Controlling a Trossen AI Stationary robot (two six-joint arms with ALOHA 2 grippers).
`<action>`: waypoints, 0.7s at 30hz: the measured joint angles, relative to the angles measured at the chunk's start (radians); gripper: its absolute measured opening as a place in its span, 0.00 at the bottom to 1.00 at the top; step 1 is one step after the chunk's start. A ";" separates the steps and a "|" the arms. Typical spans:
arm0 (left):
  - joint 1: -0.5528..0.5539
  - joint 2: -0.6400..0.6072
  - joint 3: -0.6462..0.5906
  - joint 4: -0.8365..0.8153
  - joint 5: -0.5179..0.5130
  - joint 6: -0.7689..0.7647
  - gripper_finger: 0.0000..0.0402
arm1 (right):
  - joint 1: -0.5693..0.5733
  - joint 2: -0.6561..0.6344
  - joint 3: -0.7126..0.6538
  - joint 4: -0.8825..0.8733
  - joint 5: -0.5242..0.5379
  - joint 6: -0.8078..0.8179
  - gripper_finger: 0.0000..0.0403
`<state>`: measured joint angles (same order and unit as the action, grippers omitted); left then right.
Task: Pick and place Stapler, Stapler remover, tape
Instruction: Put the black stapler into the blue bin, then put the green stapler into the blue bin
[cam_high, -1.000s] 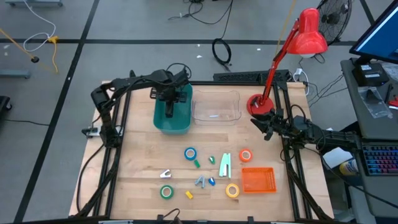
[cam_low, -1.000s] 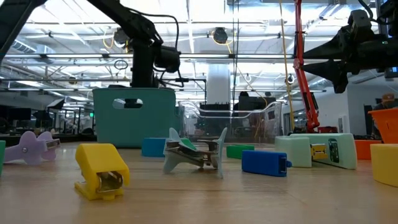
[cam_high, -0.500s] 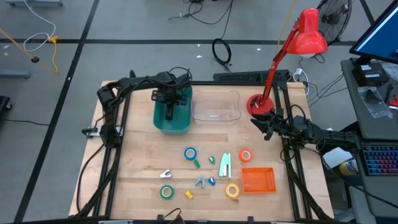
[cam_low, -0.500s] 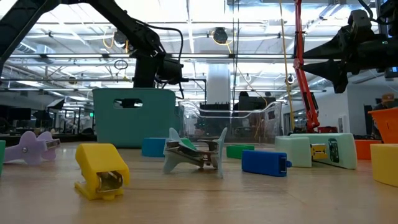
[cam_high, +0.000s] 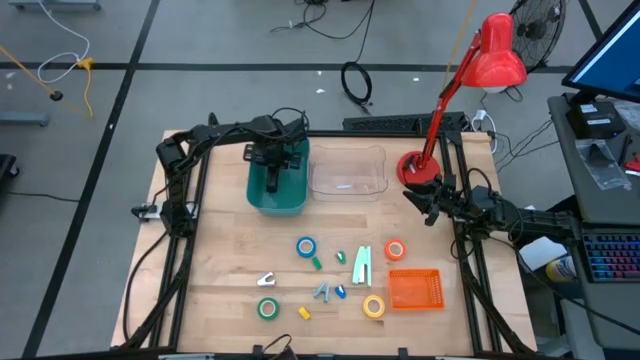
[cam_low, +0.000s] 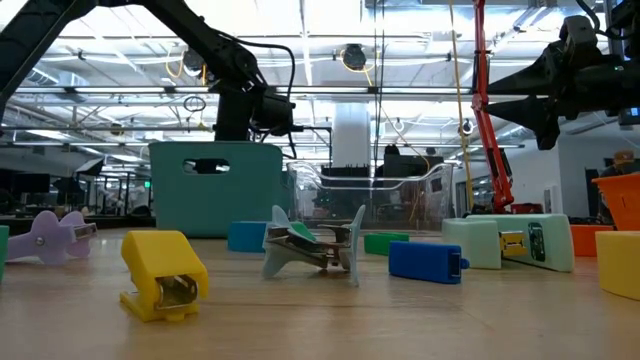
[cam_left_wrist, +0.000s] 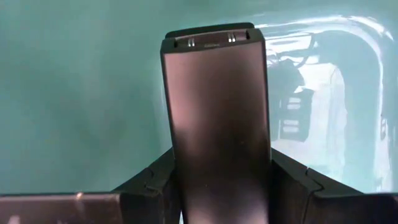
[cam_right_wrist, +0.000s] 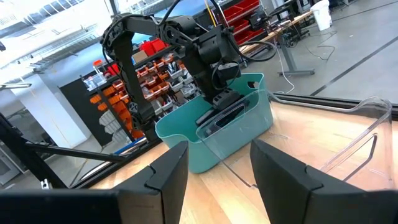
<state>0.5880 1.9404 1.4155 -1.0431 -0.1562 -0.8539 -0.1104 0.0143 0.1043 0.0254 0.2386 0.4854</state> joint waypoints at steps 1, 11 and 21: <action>0.000 0.000 0.000 0.000 0.000 0.000 0.43 | 0.000 0.000 0.000 0.000 0.000 0.000 0.42; 0.000 0.000 0.000 0.000 0.000 0.007 0.58 | 0.000 0.000 0.000 0.000 0.000 0.000 0.42; 0.010 -0.034 0.008 -0.005 0.037 0.007 0.69 | 0.000 0.000 0.000 0.000 0.000 0.000 0.42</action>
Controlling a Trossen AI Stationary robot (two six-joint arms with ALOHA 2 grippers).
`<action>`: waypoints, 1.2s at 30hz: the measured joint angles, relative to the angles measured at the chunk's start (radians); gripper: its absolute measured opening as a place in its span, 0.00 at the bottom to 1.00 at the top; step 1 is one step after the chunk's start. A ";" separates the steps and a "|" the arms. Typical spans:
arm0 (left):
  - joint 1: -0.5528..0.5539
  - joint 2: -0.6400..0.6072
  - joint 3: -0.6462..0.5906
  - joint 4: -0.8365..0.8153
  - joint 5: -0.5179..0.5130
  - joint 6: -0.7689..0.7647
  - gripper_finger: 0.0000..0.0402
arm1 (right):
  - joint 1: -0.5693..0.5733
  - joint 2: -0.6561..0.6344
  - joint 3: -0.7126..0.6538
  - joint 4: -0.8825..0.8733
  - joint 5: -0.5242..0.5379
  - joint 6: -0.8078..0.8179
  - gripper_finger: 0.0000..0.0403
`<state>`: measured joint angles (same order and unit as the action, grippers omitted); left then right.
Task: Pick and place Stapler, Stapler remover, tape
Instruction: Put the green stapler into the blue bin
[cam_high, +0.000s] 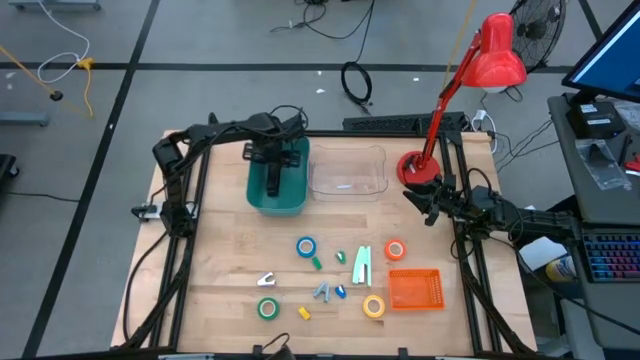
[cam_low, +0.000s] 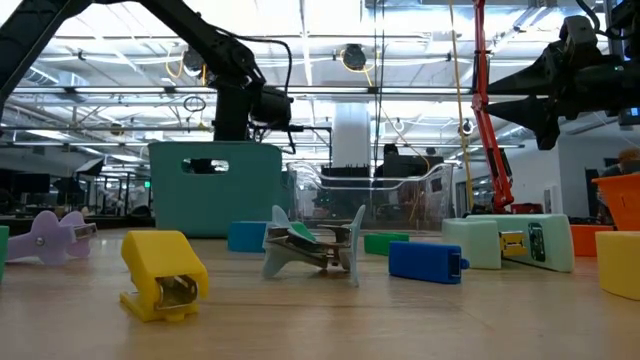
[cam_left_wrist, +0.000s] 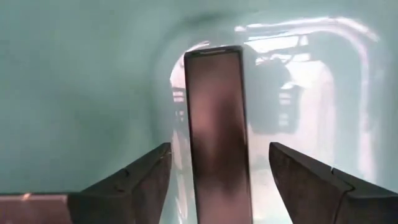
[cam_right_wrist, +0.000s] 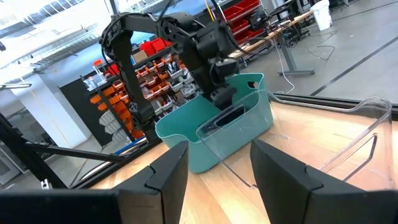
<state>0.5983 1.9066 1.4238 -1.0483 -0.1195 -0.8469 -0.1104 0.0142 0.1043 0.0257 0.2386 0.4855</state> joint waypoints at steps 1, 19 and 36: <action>0.002 -0.012 0.008 -0.001 0.005 0.001 0.69 | 0.000 0.000 0.000 0.000 0.000 0.000 0.42; -0.257 -0.380 0.093 -0.002 0.087 0.030 0.69 | 0.000 0.000 0.000 0.000 -0.004 0.000 0.42; -0.688 -0.404 0.093 0.057 -0.189 -0.181 0.69 | 0.000 0.000 0.000 0.000 -0.057 0.000 0.42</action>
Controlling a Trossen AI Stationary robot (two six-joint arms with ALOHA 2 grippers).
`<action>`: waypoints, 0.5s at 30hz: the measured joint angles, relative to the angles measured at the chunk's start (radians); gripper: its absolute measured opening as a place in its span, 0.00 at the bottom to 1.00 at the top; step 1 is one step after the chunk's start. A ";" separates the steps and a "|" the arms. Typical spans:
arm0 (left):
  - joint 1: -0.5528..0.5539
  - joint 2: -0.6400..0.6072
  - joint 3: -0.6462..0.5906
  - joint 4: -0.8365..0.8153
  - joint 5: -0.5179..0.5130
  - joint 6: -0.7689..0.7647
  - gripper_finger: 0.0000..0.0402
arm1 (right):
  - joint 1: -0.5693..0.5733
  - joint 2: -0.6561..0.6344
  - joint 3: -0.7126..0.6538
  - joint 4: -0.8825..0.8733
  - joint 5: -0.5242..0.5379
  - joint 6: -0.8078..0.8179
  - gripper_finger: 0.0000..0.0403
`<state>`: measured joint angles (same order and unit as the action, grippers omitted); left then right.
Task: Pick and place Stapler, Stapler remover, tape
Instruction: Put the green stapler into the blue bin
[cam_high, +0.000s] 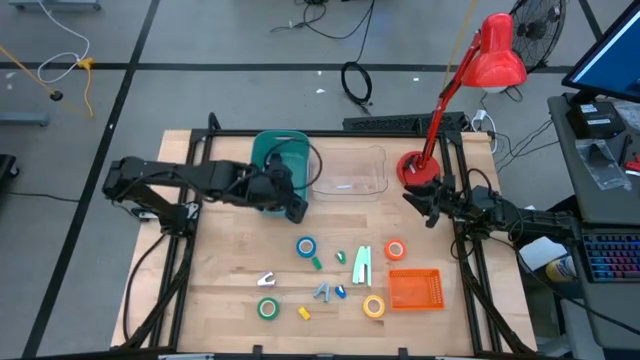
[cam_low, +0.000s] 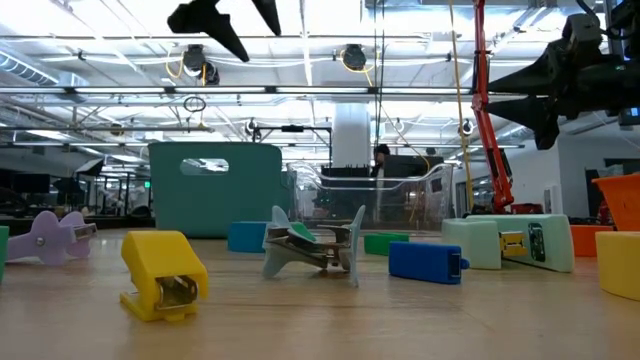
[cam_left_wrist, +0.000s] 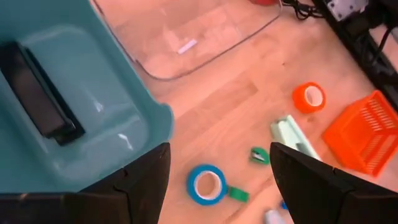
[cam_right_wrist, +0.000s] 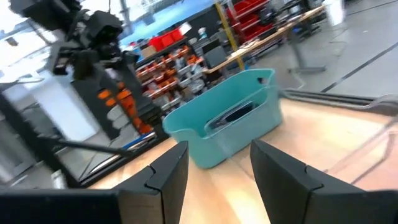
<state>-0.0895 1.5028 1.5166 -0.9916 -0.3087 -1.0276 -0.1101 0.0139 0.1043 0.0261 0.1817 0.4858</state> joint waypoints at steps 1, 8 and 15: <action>-0.014 0.000 0.000 0.000 -0.015 -0.019 0.69 | 0.000 0.000 0.000 0.000 -0.021 0.000 0.42; -0.124 0.000 0.000 0.023 -0.205 -0.033 0.69 | 0.000 0.013 0.000 0.056 -0.236 0.002 0.42; -0.205 -0.018 -0.001 0.025 -0.265 -0.015 0.69 | 0.001 0.132 0.042 0.130 -0.372 0.004 0.42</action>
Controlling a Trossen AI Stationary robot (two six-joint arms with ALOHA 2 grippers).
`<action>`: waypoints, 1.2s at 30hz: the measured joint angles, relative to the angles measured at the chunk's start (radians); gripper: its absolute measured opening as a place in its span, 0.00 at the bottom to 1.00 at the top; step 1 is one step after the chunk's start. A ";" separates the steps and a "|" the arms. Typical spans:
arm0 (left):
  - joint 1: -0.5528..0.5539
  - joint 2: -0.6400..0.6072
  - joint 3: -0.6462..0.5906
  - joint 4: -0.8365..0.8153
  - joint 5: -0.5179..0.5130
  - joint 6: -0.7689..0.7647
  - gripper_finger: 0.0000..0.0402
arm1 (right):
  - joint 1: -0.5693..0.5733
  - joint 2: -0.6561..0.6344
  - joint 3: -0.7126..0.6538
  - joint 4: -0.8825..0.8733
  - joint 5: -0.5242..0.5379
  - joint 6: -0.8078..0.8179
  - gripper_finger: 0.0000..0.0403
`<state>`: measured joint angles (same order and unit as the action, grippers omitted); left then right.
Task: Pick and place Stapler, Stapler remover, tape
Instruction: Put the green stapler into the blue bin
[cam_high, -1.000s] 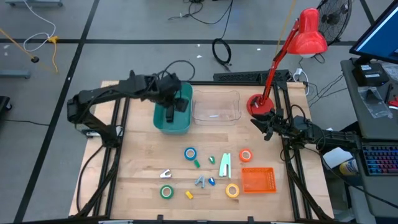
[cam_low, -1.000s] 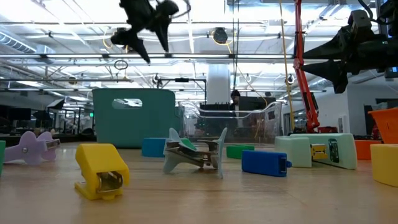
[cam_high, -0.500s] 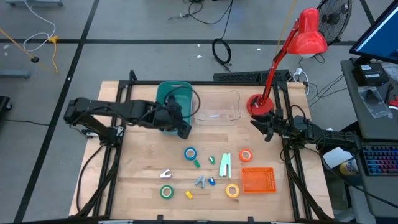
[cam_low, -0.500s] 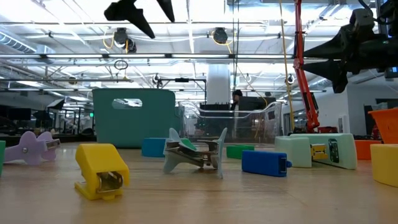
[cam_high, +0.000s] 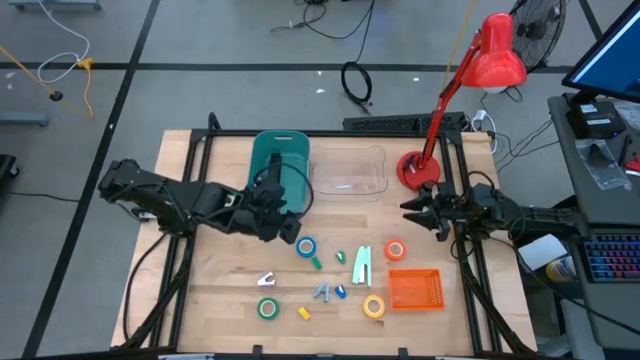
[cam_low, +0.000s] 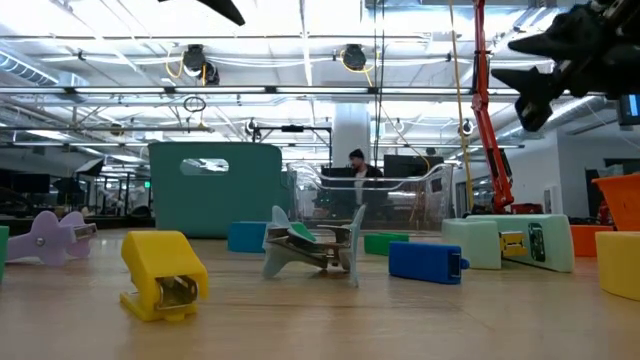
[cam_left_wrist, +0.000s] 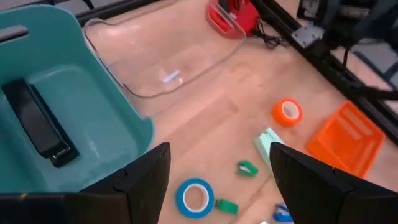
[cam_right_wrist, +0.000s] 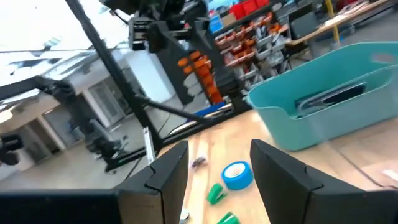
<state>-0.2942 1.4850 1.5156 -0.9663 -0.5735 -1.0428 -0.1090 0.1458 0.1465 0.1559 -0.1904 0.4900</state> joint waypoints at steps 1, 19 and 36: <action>-0.007 0.002 -0.001 -0.001 -0.004 0.007 0.69 | 0.000 0.026 0.016 0.001 -0.015 -0.004 0.42; -0.043 -0.308 -0.350 0.194 -0.029 0.190 0.69 | 0.149 0.497 0.277 -0.005 0.069 -0.117 0.42; -0.043 -0.855 -0.857 0.395 0.079 0.377 0.69 | 0.307 0.954 0.586 -0.162 0.270 0.062 0.42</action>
<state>-0.3370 0.6298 0.6585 -0.5711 -0.4943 -0.6660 0.1977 1.1001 0.7323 -0.0063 0.0794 0.5515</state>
